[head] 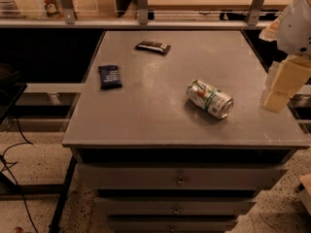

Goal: Move 7up can near rxbar chocolate

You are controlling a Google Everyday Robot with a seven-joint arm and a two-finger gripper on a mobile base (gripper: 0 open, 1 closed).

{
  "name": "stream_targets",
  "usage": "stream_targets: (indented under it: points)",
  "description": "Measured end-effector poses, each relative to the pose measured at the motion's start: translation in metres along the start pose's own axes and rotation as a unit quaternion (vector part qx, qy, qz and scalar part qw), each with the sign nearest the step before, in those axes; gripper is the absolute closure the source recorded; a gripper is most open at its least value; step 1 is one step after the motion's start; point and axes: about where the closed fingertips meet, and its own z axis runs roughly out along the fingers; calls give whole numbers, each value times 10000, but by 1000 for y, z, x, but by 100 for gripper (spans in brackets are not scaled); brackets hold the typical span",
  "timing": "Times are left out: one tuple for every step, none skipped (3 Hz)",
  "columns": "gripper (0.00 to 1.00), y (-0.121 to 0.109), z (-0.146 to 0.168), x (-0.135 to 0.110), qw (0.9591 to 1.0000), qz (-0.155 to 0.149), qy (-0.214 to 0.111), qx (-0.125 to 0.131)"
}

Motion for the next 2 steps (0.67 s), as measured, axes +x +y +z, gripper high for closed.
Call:
stream_targets:
  points:
    - [0,-31,23,-8,10000,64,50,-25]
    - [0,-48,50,-16,9998,169,73,-119]
